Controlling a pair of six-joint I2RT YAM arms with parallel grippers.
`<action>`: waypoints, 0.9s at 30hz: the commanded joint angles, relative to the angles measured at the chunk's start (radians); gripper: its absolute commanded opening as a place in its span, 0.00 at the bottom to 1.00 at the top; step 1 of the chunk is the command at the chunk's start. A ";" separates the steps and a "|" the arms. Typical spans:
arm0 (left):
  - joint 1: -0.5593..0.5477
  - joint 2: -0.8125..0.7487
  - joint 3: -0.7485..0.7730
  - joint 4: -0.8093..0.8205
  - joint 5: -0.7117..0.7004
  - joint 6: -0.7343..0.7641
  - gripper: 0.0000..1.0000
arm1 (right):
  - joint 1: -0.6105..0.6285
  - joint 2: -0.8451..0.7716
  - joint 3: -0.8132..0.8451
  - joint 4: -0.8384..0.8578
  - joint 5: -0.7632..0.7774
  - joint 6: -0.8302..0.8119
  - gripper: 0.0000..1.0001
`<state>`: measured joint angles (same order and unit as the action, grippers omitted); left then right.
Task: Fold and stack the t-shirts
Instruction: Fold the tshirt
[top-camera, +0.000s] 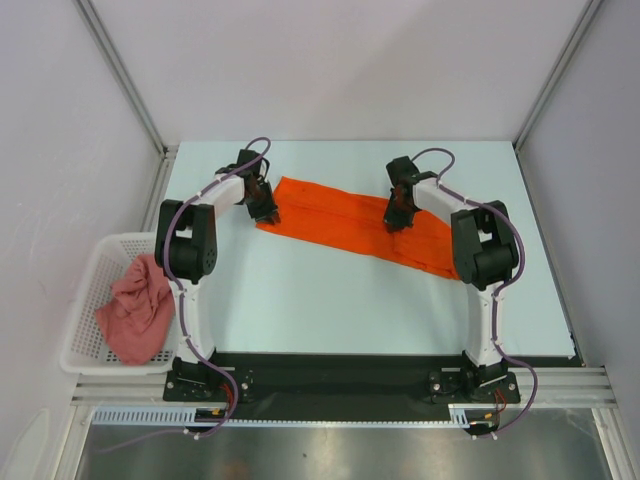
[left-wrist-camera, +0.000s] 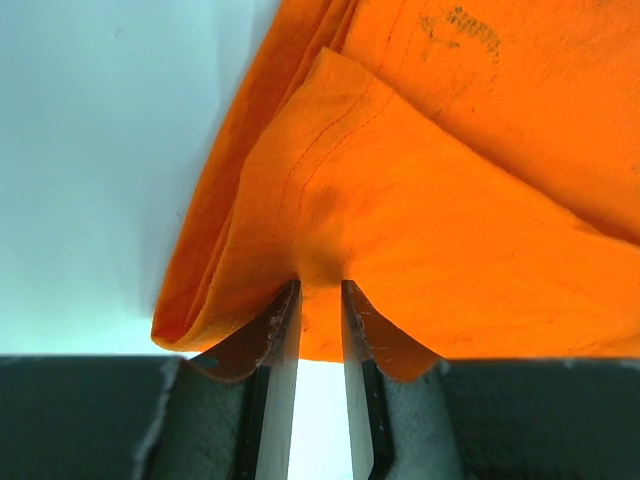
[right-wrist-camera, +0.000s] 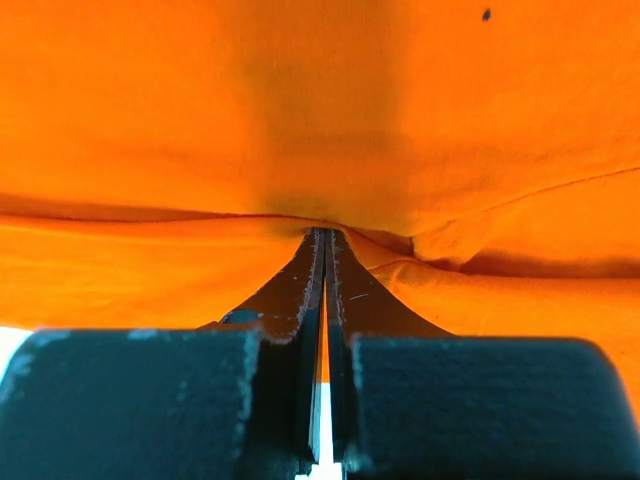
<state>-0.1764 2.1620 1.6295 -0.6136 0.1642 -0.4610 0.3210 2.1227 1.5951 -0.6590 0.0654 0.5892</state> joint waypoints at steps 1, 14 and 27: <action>0.009 -0.014 -0.007 -0.028 -0.009 0.018 0.28 | -0.010 0.023 0.039 0.048 0.065 0.001 0.00; 0.011 -0.062 -0.019 -0.032 -0.020 0.038 0.29 | -0.037 -0.039 0.071 -0.025 -0.021 -0.055 0.01; -0.067 -0.108 0.009 -0.025 0.029 0.030 0.33 | -0.301 -0.502 -0.231 -0.211 -0.136 -0.219 0.61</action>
<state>-0.2062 2.1082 1.6173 -0.6411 0.1650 -0.4358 0.0757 1.7115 1.4483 -0.7967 -0.0311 0.4442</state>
